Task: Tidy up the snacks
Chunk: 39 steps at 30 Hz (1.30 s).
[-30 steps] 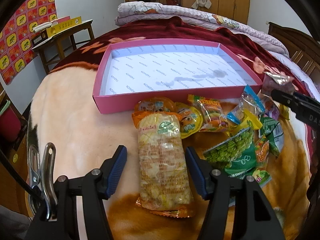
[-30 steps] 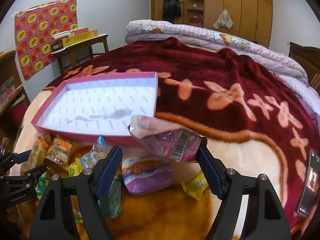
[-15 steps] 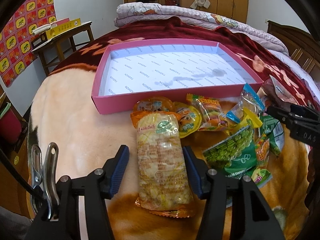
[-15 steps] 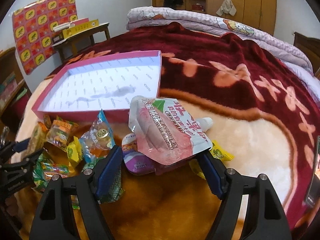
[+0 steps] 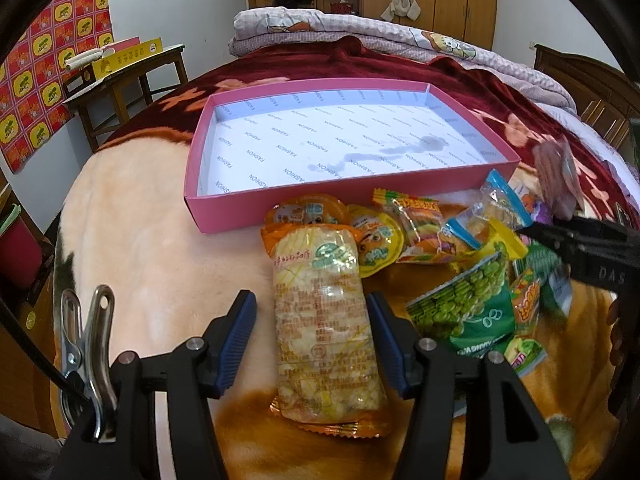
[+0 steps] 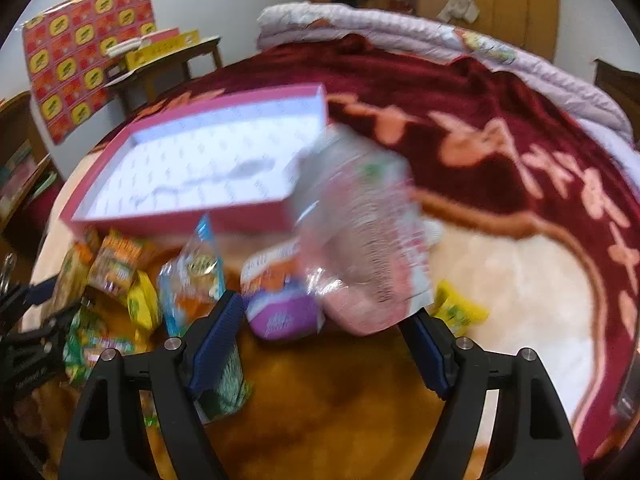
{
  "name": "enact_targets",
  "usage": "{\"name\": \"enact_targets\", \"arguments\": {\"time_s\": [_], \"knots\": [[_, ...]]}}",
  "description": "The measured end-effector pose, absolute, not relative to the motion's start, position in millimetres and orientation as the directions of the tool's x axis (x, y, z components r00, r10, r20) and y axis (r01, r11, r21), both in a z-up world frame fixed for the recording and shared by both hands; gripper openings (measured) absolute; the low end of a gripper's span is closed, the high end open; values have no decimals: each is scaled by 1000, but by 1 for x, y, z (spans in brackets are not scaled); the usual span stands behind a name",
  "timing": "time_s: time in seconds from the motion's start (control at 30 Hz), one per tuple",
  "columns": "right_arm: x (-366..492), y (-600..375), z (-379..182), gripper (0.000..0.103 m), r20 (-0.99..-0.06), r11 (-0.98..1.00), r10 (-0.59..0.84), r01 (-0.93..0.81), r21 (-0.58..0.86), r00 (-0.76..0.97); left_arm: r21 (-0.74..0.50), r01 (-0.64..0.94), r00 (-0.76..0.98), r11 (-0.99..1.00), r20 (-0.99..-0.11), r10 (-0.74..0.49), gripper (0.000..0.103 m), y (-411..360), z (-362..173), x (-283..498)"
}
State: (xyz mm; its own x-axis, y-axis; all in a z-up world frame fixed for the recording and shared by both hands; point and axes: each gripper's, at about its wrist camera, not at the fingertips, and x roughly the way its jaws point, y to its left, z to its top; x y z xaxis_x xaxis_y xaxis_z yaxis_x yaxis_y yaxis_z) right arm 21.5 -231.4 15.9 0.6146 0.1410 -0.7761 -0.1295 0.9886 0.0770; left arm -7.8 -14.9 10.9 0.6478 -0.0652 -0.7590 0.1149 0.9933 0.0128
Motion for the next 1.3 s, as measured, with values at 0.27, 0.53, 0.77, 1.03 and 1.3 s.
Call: {"name": "enact_targets", "arguments": {"time_s": [0.27, 0.53, 0.77, 1.03, 1.3], "knots": [[26, -227, 14, 74, -756, 992, 109, -115, 45, 645, 16, 115, 650, 993, -757, -63, 61, -15, 10, -9], [20, -232, 17, 63, -757, 992, 124, -90, 85, 641, 8, 121, 650, 993, -756, -74, 48, -15, 12, -9], [9, -239, 24, 63, -750, 976, 210, -87, 201, 627, -36, 131, 651, 991, -750, -113, 39, -9, 18, -15], [-6, -237, 34, 63, -729, 967, 239, -89, 239, 641, -47, 136, 693, 990, -709, -129, 39, -5, 36, -28], [-20, -229, 54, 63, -687, 959, 272, -132, 251, 674, -48, 140, 720, 989, -681, -135, 39, -5, 51, -34]]}}
